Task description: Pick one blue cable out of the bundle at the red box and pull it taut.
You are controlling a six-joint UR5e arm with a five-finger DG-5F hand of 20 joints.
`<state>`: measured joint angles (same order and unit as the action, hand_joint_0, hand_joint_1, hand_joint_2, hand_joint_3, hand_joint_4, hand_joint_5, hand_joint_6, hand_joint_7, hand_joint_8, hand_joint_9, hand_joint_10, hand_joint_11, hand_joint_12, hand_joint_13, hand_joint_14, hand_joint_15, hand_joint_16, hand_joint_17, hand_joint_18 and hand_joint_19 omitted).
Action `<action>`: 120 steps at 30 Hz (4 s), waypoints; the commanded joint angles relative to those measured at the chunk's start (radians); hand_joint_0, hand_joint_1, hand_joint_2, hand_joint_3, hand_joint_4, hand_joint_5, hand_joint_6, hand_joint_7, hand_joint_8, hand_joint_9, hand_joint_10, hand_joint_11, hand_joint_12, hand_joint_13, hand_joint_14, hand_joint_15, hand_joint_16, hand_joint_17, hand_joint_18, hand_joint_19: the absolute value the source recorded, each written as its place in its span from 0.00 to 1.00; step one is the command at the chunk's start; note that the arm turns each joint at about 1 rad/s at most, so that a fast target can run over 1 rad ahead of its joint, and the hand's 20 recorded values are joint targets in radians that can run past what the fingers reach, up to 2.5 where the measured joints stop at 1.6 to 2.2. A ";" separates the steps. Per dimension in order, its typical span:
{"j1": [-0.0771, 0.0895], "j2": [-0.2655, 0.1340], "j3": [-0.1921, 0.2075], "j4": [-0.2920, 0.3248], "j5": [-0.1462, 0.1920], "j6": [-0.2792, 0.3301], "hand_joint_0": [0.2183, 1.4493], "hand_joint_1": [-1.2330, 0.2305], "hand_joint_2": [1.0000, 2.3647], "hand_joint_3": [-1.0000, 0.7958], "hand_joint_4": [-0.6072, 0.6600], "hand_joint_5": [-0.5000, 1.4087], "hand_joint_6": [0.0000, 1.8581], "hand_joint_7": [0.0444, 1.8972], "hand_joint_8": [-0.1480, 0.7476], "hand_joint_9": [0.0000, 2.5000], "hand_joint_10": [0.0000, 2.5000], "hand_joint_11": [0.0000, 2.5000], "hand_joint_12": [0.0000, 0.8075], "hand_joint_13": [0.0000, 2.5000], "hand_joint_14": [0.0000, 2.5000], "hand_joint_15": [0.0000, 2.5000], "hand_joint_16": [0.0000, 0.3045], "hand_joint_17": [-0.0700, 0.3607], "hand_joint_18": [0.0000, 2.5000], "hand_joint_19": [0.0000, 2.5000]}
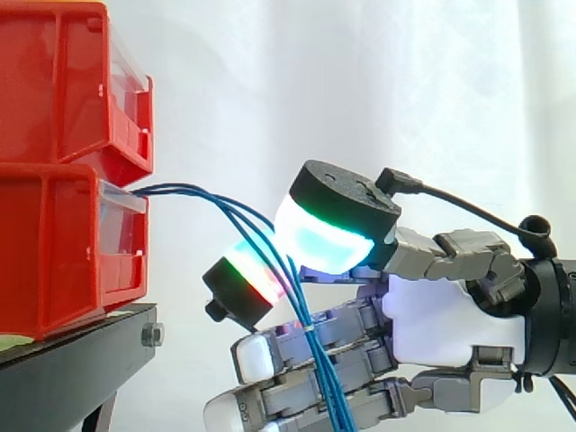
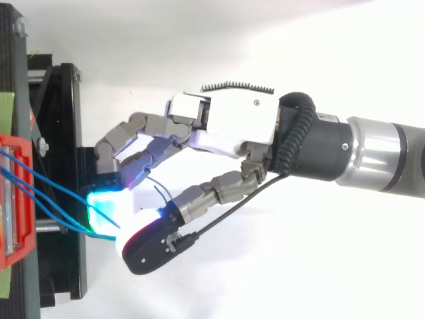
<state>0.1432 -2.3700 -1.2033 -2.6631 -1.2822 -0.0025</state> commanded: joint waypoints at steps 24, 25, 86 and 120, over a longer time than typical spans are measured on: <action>0.004 0.002 0.001 -0.005 0.001 0.006 0.28 0.32 0.00 0.28 0.44 0.19 0.45 0.49 0.44 0.35 0.00 0.23 0.44 0.28 0.00 0.11 0.14 0.39 0.24 0.13; 0.004 0.000 -0.001 -0.005 0.001 0.006 0.27 0.34 0.00 0.28 0.45 0.19 0.45 0.49 0.44 0.35 0.00 0.23 0.45 0.27 0.00 0.12 0.14 0.39 0.24 0.13; 0.004 0.000 -0.001 0.002 -0.003 0.016 0.39 0.25 0.01 0.56 0.35 0.18 0.51 0.72 0.48 0.37 0.00 0.26 0.46 0.30 0.00 0.13 0.15 0.39 0.27 0.13; 0.006 0.000 -0.001 -0.001 0.001 0.095 0.34 0.17 0.00 0.28 0.47 0.13 0.52 0.49 0.43 0.26 0.00 0.26 0.44 0.27 0.00 0.11 0.14 0.39 0.26 0.10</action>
<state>0.1481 -2.3696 -1.2031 -2.6633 -1.2816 0.0920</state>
